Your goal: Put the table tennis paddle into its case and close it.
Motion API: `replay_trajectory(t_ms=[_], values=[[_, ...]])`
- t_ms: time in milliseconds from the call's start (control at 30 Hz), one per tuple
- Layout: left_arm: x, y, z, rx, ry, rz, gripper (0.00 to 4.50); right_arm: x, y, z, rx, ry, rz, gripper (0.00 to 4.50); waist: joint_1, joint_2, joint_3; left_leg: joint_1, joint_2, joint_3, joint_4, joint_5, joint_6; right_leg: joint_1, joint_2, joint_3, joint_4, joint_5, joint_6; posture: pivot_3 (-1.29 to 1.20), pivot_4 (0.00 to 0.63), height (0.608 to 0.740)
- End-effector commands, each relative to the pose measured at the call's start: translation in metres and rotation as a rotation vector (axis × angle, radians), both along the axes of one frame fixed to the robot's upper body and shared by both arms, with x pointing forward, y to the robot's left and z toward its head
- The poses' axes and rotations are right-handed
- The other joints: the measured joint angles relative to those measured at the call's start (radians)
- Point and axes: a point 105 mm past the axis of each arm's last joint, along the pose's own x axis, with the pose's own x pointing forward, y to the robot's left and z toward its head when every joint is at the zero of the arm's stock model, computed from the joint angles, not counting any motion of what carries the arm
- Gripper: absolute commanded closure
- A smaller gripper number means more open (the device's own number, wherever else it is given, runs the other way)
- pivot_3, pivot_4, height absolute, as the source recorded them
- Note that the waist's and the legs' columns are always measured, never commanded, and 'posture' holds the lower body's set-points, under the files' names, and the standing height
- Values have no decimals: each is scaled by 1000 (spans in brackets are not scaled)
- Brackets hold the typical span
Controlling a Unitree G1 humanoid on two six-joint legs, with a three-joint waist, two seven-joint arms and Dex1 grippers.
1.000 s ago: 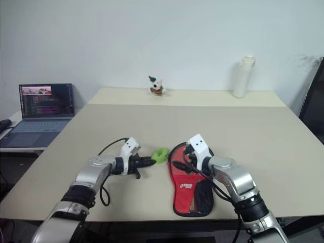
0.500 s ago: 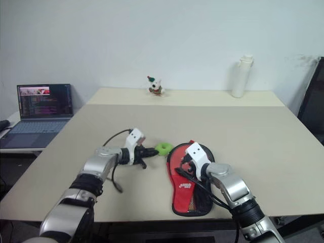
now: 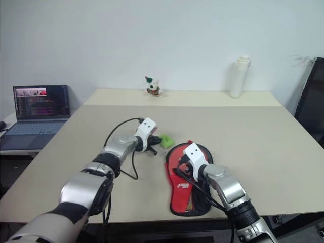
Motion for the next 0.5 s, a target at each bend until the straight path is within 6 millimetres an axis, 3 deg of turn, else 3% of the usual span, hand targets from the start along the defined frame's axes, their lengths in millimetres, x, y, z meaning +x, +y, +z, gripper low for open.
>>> replay_trajectory(t_ms=[33, 200, 500], values=[[10, -8, 31, 15, -118, 21, 4418, -10, -5, -36, -40, 133, -24, 721, -4, 0, 0, 0, 0, 0, 0, 0, 0, 0, 0, 0, 0, 0, 0, 0, 150, 740], [16, -24, 41, 23, -172, 63, 4418, -19, -2, -44, 5, 193, -24, 721, -10, -2, -1, 0, 0, 0, 0, 0, 0, 0, 0, 0, 0, 0, 0, 0, 150, 740], [13, -79, 58, 145, -305, -53, 4418, -32, -5, -69, -28, 275, -23, 721, -10, -3, -3, 1, 0, 0, 0, 0, 0, 1, 0, 0, 0, 0, 1, 0, 150, 740]])
